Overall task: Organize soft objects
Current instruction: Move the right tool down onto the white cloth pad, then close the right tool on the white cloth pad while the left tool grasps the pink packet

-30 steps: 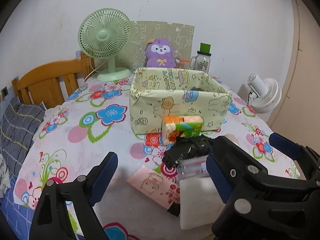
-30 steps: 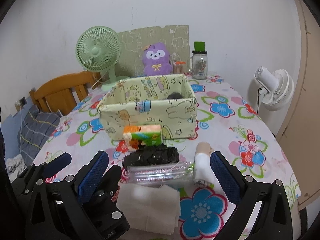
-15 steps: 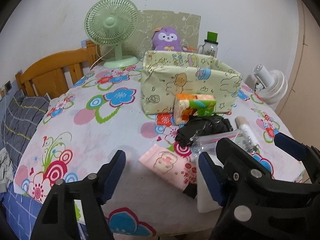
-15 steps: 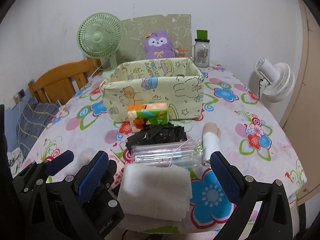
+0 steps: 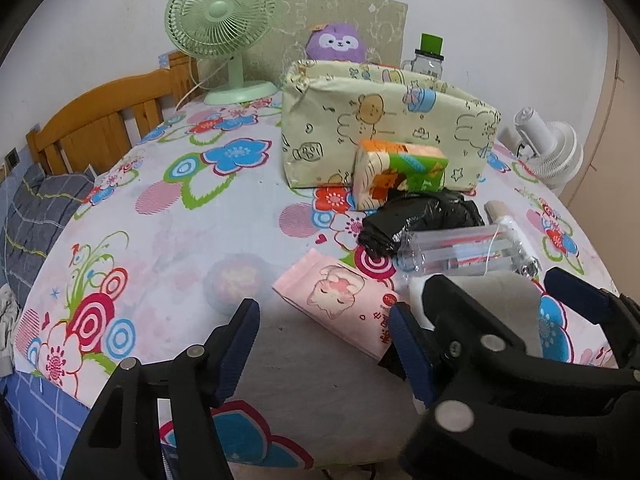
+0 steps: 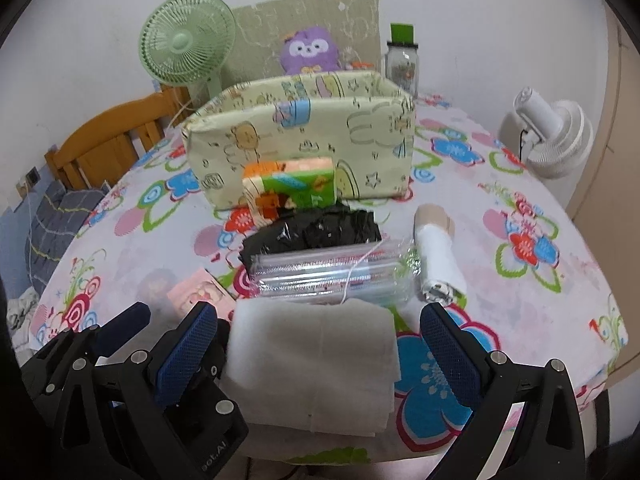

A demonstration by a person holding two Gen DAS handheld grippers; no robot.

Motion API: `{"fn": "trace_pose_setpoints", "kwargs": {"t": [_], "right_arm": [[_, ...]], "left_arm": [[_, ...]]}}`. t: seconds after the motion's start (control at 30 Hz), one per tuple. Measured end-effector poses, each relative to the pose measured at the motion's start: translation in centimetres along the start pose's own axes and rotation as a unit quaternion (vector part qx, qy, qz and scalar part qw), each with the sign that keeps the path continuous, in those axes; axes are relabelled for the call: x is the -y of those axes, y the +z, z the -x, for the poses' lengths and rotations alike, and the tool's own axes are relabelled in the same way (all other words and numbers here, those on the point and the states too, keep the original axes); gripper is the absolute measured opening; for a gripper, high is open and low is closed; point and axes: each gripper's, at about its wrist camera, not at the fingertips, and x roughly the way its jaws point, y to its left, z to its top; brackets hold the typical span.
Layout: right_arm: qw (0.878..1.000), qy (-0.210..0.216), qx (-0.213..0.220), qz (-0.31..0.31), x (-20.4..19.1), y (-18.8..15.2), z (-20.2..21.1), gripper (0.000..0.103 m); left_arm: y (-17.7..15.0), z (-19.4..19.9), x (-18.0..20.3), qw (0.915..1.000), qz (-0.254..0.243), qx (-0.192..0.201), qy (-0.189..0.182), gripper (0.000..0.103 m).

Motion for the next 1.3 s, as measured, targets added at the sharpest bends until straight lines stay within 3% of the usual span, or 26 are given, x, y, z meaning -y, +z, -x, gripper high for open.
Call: {"fn": "trace_pose_setpoints", "kwargs": {"t": [0.3, 0.37, 0.6, 0.67, 1.13, 1.23, 1.3], "right_arm": [[1.000, 0.011, -0.016, -0.014, 0.3, -0.2, -1.2, 0.080], [1.000, 0.010, -0.015, -0.017, 0.4, -0.2, -1.2, 0.069], [1.000, 0.004, -0.005, -0.021, 0.9, -0.1, -1.0, 0.049], [1.000, -0.001, 0.005, -0.021, 1.1, 0.0, -0.7, 0.036], [0.999, -0.010, 0.034, -0.018, 1.7, 1.3, -0.2, 0.024], [0.999, -0.009, 0.031, -0.019, 1.9, 1.5, -0.5, 0.024], [0.999, -0.009, 0.029, -0.018, 1.9, 1.5, -0.8, 0.024]], "left_arm": [[-0.2, -0.4, 0.9, 0.9999, -0.015, -0.002, 0.000, 0.069], [-0.2, -0.4, 0.9, 0.9999, -0.015, -0.003, 0.001, 0.068], [0.0, -0.4, 1.1, 0.9998, -0.017, -0.001, 0.003, 0.067], [0.2, -0.4, 1.0, 0.9999, -0.012, -0.001, 0.002, 0.068], [1.2, -1.9, 1.5, 0.9998, 0.003, -0.020, -0.003, 0.072], [1.3, -2.3, 1.7, 0.9998, 0.002, -0.022, 0.000, 0.070], [1.3, -2.3, 1.7, 0.9998, 0.000, -0.020, 0.002, 0.061]]}}
